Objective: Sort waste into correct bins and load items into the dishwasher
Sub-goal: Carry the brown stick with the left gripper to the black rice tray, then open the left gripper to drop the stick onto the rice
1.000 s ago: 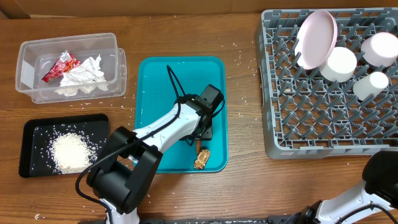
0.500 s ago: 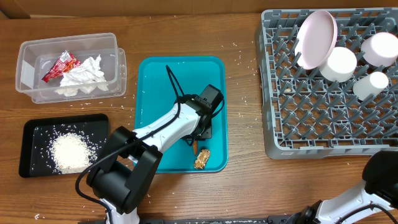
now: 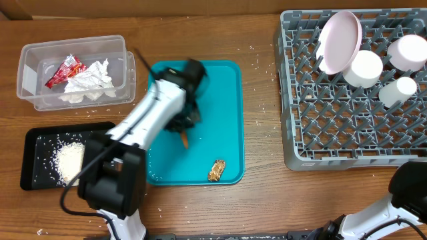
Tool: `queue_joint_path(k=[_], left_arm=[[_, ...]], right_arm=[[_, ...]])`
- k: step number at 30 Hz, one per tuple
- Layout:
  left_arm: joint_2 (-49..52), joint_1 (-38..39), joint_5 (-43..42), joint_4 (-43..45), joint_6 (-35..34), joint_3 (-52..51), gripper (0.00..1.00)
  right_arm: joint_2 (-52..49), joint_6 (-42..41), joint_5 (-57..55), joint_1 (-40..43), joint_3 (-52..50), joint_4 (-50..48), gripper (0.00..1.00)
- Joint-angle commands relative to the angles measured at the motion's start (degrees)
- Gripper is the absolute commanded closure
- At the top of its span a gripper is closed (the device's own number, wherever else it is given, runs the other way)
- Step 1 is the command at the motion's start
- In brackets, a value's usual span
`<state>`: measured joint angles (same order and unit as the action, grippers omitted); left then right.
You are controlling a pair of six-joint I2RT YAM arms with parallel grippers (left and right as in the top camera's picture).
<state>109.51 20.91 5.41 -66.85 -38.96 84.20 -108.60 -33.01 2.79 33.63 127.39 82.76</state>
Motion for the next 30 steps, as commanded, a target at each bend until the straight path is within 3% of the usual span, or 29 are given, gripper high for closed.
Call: queue_joint_path(k=[1,14,25,27,30], left_arm=[[-0.04,-8.52,1.18,-4.61,0.46,6.16,0.86],[-0.02,-38.42,0.74,-9.4,-0.09,7.96,0.85],[-0.02,-50.99,0.68,-1.95,-1.38,0.61,0.8],[-0.02,-51.45,0.68,-0.9,-1.79,-1.01,0.75],[-0.02,-51.49,0.68,0.24,-1.86,-2.95,0.45]], right_arm=[[0.26,-0.22,0.33,-0.13,0.17,-0.11,0.0],[0.26,-0.22,0.33,-0.13,0.17,-0.11,0.0],[0.26,-0.22,0.33,-0.13,0.17,-0.11,0.0],[0.26,-0.22,0.33,-0.13,0.17,-0.11,0.0],[0.26,-0.22,0.33,-0.13,0.17,-0.11,0.0]])
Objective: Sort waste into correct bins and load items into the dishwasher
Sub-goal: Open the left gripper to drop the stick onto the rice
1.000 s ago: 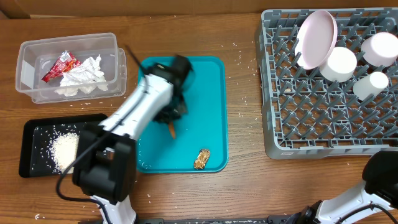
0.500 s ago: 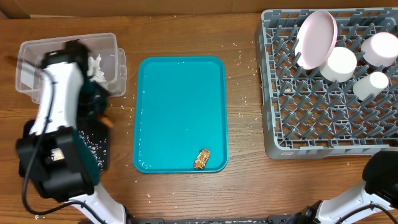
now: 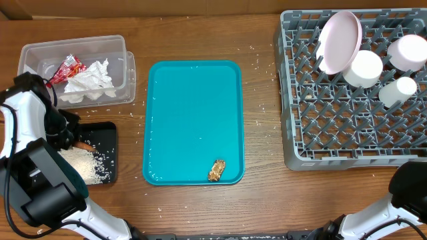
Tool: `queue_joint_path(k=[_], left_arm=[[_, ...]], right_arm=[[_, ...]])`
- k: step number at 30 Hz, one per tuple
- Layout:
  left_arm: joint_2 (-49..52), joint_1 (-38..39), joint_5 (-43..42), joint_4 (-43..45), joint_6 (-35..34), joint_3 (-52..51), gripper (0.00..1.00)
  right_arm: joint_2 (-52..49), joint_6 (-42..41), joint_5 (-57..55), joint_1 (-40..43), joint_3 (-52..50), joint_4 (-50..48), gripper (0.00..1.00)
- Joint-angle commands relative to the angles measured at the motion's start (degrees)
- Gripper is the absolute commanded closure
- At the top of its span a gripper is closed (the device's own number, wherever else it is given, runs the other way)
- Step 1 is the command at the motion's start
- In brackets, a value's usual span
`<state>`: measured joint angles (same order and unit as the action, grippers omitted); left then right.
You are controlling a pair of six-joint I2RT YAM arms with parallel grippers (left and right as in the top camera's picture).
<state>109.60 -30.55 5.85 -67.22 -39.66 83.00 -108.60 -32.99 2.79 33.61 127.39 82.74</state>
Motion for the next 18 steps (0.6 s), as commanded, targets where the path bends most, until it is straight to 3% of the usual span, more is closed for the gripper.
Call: queue_joint_path(k=[1,8,12,18], left_arm=[[-0.11,-0.04,0.24,0.7,-1.2,-2.12,0.44],[-0.11,-0.02,-0.63,-0.04,-1.2,-2.21,0.45],[-1.05,0.2,-4.46,-0.46,1.05,-2.19,0.51],[-6.82,4.24,-10.08,-2.25,2.58,-2.21,0.51]], right_arm=[[0.26,-0.24,0.33,-0.11,0.17,-0.09,0.0],[0.26,-0.24,0.33,-0.11,0.17,-0.09,0.0],[0.26,-0.24,0.33,-0.11,0.17,-0.09,0.0],[0.26,-0.24,0.33,-0.11,0.17,-0.09,0.0]])
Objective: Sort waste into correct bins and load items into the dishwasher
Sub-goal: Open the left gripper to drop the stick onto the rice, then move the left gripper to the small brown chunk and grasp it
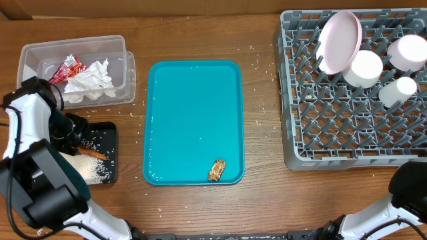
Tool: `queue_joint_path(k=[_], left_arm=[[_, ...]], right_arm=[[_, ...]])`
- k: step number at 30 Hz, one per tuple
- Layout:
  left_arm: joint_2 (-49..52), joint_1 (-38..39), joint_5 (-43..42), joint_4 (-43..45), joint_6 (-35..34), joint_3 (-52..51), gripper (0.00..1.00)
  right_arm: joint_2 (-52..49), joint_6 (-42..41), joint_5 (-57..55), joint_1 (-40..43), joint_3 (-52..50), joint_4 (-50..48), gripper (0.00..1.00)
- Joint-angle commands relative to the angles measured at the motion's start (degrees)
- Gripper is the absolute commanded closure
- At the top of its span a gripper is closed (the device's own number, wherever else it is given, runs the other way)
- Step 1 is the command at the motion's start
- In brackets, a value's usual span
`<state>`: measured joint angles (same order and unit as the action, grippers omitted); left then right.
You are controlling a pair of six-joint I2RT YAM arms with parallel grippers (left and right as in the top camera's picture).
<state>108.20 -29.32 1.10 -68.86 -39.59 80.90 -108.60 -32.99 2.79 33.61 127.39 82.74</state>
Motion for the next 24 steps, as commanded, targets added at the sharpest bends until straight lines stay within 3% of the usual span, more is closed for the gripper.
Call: queue_joint_path(k=[1,4,10,14,16,24], left_arm=[[-7.48,5.57,-8.98,-0.52,5.22,-0.11,0.5],[-11.45,14.86,-15.61,-0.24,11.1,-0.11,0.48],[-11.63,35.47,-15.56,1.22,14.32,-0.17,0.41],[-9.7,48.65,-15.43,3.43,16.96,-0.17,0.14],[-8.46,54.29,-13.55,4.26,16.9,-0.17,0.08],[-0.96,68.06,-3.21,5.18,16.55,-0.17,0.07]], right_arm=[[0.26,-0.24,0.33,-0.11,0.17,-0.09,0.0],[0.26,-0.24,0.33,-0.11,0.17,-0.09,0.0],[0.26,-0.24,0.33,-0.11,0.17,-0.09,0.0],[0.26,-0.24,0.33,-0.11,0.17,-0.09,0.0],[0.26,-0.24,0.33,-0.11,0.17,-0.09,0.0],[0.26,-0.24,0.33,-0.11,0.17,-0.09,0.0]])
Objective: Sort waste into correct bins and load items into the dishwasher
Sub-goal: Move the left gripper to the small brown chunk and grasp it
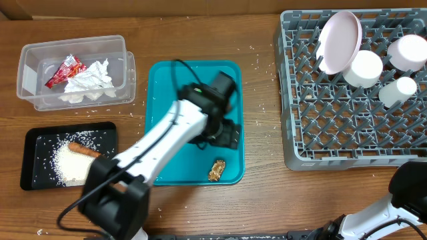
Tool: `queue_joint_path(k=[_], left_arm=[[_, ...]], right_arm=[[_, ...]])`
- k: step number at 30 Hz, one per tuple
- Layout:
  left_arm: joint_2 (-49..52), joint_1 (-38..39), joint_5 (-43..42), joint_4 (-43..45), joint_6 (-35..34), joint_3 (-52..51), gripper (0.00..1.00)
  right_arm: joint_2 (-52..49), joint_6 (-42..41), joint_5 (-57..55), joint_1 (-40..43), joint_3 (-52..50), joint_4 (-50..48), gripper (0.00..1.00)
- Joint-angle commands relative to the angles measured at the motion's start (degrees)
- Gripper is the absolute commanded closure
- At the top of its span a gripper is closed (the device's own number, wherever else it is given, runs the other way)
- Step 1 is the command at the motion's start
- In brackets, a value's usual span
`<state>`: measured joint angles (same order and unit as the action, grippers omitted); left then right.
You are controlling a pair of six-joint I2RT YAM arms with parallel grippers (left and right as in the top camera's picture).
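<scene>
A brown crumpled scrap (216, 170) lies at the near right corner of the teal tray (167, 160). My left gripper (227, 135) hovers over the tray's right side, just beyond the scrap, and its dark fingers look spread with nothing between them. An orange food piece (83, 149) rests on the rice in the black tray (40, 137). The clear bin (30, 57) holds a red wrapper (68, 68) and crumpled white paper (90, 80). The grey dish rack (333, 127) carries a pink plate (340, 41) and white cups (363, 69). My right gripper is out of view.
The base of the right arm (407, 190) shows at the bottom right corner. Rice grains are scattered on the wooden table around the trays. The left arm's links stretch from the near left across the teal tray.
The left arm has left the black tray and now reaches over the right side of the teal tray near the brown scrap. The orange piece stays on the rice.
The left gripper was first on the teal tray at an orange food piece. Then it was over the black tray at the far left. Then the orange piece lay on the rice beside it. Now the gripper is back over the teal tray.
</scene>
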<state>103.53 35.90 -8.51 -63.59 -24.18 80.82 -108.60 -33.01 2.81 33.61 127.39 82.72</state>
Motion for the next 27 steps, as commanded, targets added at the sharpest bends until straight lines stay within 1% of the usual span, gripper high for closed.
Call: queue_joint_path(k=[1,5,10,13,18,24,27], left_arm=[[4.83,3.67,7.21,-0.17,1.11,-0.09,0.08],[9.33,5.73,7.43,-0.76,1.51,-0.09,0.12],[13.66,6.14,7.19,-2.89,1.51,-0.09,0.16],[15.3,6.14,6.99,-4.52,1.46,-0.09,0.18],[15.74,6.14,6.95,-5.01,1.46,-0.09,0.2],[15.74,6.14,3.28,-5.09,1.51,-0.09,0.35],[15.74,6.14,2.93,-5.14,1.49,-0.11,0.43]], right_arm=[[0.26,-0.22,0.31,-0.11,0.17,-0.07,0.0],[0.26,-0.22,0.31,-0.11,0.17,-0.07,0.0],[0.26,-0.22,0.31,-0.11,0.17,-0.07,0.0],[0.26,-0.22,0.31,-0.11,0.17,-0.07,0.0],[0.24,-0.22,0.31,-0.11,0.17,-0.07,0.0],[0.26,-0.22,0.31,-0.11,0.17,-0.07,0.0],[0.26,-0.22,0.31,-0.11,0.17,-0.07,0.0]])
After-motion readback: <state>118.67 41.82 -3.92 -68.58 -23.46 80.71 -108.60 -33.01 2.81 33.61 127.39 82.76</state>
